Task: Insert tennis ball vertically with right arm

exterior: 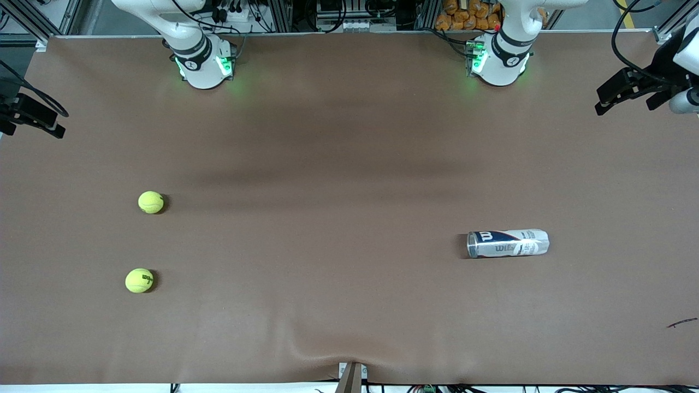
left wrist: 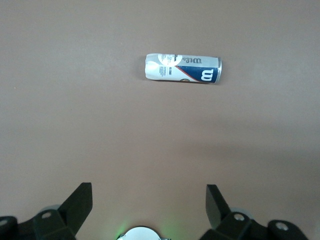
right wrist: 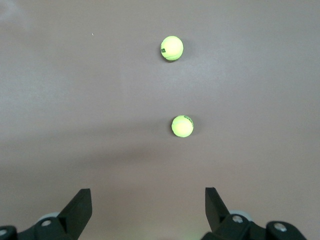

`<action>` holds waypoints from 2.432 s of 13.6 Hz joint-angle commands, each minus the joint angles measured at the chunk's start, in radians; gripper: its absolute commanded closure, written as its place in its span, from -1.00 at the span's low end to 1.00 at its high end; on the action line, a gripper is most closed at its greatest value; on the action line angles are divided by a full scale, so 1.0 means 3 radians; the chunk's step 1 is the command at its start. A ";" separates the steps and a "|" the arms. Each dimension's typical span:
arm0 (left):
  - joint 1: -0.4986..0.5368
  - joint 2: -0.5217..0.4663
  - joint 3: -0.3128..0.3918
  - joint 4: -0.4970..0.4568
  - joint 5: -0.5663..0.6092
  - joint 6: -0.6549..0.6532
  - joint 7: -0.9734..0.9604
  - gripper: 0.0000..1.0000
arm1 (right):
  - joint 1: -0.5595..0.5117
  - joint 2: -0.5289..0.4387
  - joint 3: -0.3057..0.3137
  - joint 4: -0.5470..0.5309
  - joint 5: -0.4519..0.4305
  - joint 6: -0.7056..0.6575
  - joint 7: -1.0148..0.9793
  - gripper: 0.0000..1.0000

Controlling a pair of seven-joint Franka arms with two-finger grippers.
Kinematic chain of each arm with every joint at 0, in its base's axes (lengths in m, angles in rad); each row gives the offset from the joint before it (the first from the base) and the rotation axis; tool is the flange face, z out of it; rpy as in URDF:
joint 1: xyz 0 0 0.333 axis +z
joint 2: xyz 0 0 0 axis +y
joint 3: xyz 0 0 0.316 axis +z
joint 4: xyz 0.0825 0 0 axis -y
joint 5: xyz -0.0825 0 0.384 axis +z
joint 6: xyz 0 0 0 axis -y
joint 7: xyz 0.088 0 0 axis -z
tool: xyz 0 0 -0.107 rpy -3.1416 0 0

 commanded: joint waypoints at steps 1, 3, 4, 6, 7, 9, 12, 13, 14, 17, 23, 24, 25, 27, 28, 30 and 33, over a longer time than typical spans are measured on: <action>0.0005 0.0035 -0.0006 0.0092 0.0063 -0.0134 0.0024 -1.00 | -0.0003 0.0007 0.0002 0.0053 0.0047 -0.0037 0.0049 -1.00; 0.0005 0.0035 -0.0006 0.0092 0.0058 -0.0150 0.0034 -1.00 | -0.0008 0.0007 0.0002 0.0053 0.0047 -0.0037 0.0049 -1.00; 0.0010 0.0030 -0.0001 0.0072 0.0058 -0.0160 0.0039 -1.00 | -0.0003 0.0007 0.0002 0.0053 0.0047 -0.0037 0.0049 -1.00; 0.0092 0.0019 -0.0006 0.0087 0.0027 -0.0186 0.0054 -1.00 | -0.0003 0.0007 0.0002 0.0053 0.0047 -0.0032 0.0049 -1.00; 0.0092 0.0024 -0.0011 0.0092 0.0027 -0.0186 0.0049 -1.00 | -0.0003 0.0007 0.0002 0.0053 0.0047 -0.0032 0.0049 -1.00; 0.0087 0.0030 -0.0011 0.0082 0.0027 -0.0186 0.0044 -1.00 | -0.0003 0.0007 0.0002 0.0053 0.0047 -0.0032 0.0049 -1.00; 0.0087 0.0045 -0.0011 0.0067 0.0052 -0.0176 0.0044 -1.00 | 0.0002 0.0012 0.0002 0.0053 0.0047 -0.0027 0.0049 -1.00; 0.0087 0.0045 -0.0011 0.0057 0.0057 -0.0170 0.0044 -1.00 | 0.0002 0.0012 0.0002 0.0053 0.0047 -0.0027 0.0049 -1.00; 0.0087 0.0075 -0.0011 0.0057 0.0058 -0.0165 0.0044 -1.00 | 0.0002 0.0007 0.0007 0.0053 0.0047 -0.0027 0.0049 -1.00; 0.0077 0.0193 -0.0016 0.0052 0.0052 -0.0160 0.0044 -1.00 | 0.0002 0.0012 0.0002 0.0053 0.0047 -0.0027 0.0049 -1.00; 0.0057 0.0367 -0.0037 -0.0479 0.0088 0.0544 0.0110 -1.00 | 0.0002 0.0012 0.0002 0.0053 0.0047 -0.0027 0.0049 -1.00; 0.0056 0.0367 -0.0037 -0.0592 0.0139 0.0738 0.0247 -1.00 | 0.0002 0.0012 0.0002 0.0053 0.0047 -0.0027 0.0049 -1.00; 0.0077 0.0387 -0.0037 -0.0704 0.0149 0.0892 0.0345 -1.00 | 0.0002 0.0012 0.0007 0.0053 0.0047 -0.0027 0.0049 -1.00; 0.0077 0.0469 -0.0037 -0.0960 0.0150 0.1239 0.0356 -1.00 | 0.0007 0.0012 0.0002 0.0053 0.0047 -0.0027 0.0049 -1.00; 0.0057 0.0520 -0.0037 -0.1113 0.0150 0.1469 0.0356 -1.00 | 0.0007 0.0012 0.0007 0.0053 0.0047 -0.0027 0.0049 -1.00; 0.0056 0.0648 -0.0042 -0.1338 0.0155 0.1894 0.0356 -1.00 | 0.0007 0.0012 0.0002 0.0053 0.0047 -0.0027 0.0054 -1.00; 0.0021 0.0781 -0.0113 -0.1447 0.0175 0.2181 0.0473 -1.00 | 0.0007 0.0012 0.0007 0.0053 0.0047 -0.0027 0.0054 -1.00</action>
